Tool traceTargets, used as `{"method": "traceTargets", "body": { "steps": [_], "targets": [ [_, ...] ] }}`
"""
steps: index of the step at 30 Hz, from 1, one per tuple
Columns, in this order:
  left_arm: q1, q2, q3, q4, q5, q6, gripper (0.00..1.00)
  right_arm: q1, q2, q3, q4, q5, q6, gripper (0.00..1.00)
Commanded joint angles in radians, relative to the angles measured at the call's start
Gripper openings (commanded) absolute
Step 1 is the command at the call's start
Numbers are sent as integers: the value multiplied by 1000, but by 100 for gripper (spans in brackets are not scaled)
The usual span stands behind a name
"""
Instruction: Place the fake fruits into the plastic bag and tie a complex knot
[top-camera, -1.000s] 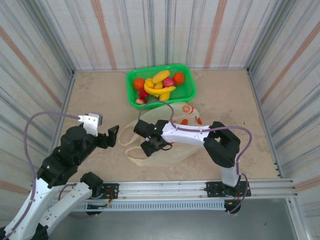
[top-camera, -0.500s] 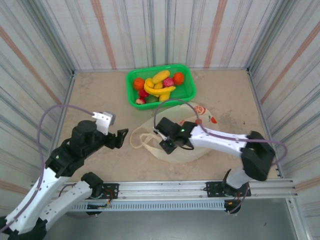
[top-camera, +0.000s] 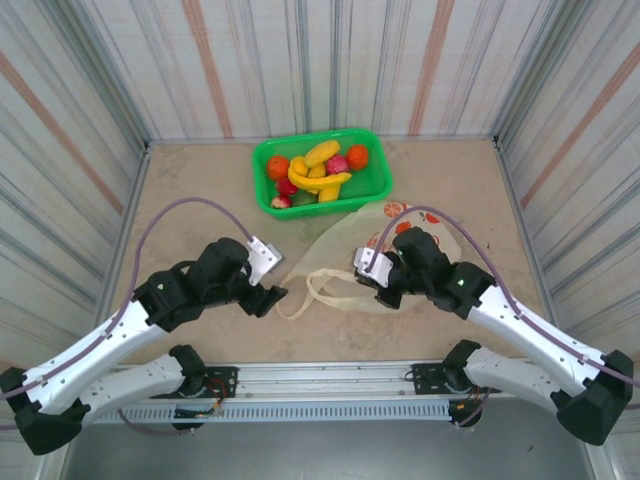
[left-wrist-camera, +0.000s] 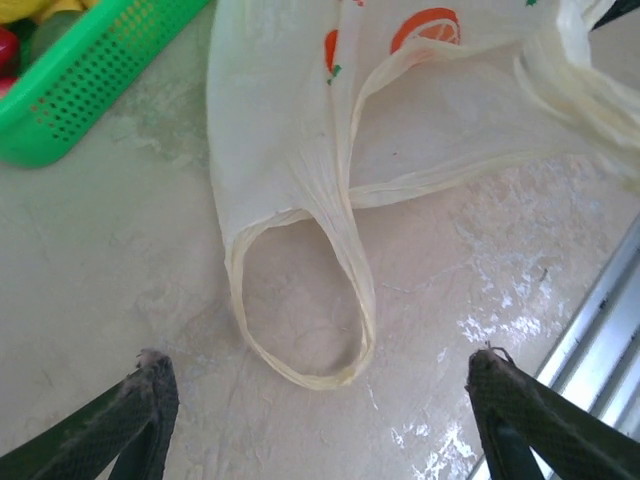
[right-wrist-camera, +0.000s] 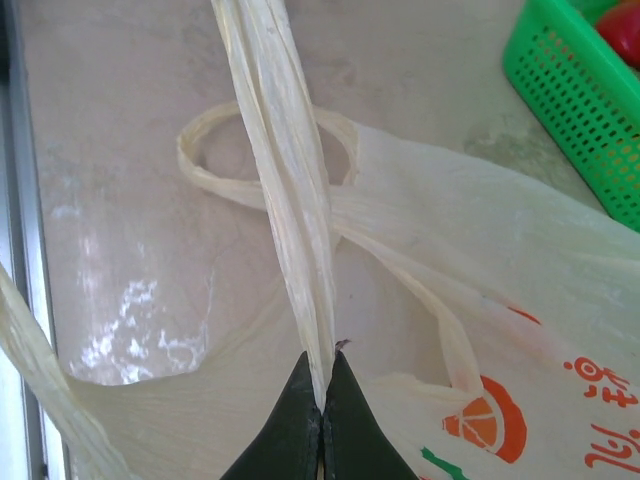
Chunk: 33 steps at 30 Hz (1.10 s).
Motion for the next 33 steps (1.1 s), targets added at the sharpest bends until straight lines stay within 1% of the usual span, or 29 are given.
{"method": "traceTargets", "body": {
  "steps": [1, 2, 4, 5, 8, 9, 12, 16, 21, 24, 29, 30, 33],
  "targets": [
    [-45, 14, -44, 16, 158, 96, 77, -3, -32, -27, -36, -4, -218, 0],
    [-79, 33, -46, 18, 177, 122, 80, -3, -37, -24, -43, -7, -266, 0],
    [-125, 80, -44, 19, 175, 163, 83, -3, -42, -8, -74, -9, -352, 0],
    [-132, 109, -40, 17, 204, 188, 84, -4, -38, 4, -96, 0, -390, 0],
    [-136, 189, -67, 44, 352, 262, 83, -5, -34, 25, -123, 37, -460, 0],
    [-140, 224, -62, 46, 364, 266, 83, -8, -35, 28, -122, 41, -469, 0],
    [-138, 337, -51, 60, 330, 249, 82, -20, -36, 46, -128, 35, -484, 0],
    [-136, 471, -55, 92, 312, 284, 81, -31, -52, 45, -119, 39, -498, 0],
    [-113, 663, 36, 30, 298, 267, 80, -43, -94, 27, -95, 32, -485, 0],
    [-115, 756, 83, 23, 357, 245, 73, -45, -121, 8, -81, 31, -480, 0],
    [-141, 849, 133, -1, 320, 217, 70, -43, -163, -32, -55, 19, -463, 0],
    [-141, 862, 141, -5, 312, 213, 67, -43, -173, -41, -48, 21, -462, 0],
    [-146, 885, 153, -19, 306, 211, 49, -46, -199, -56, -36, 27, -458, 0]
  ]
}}
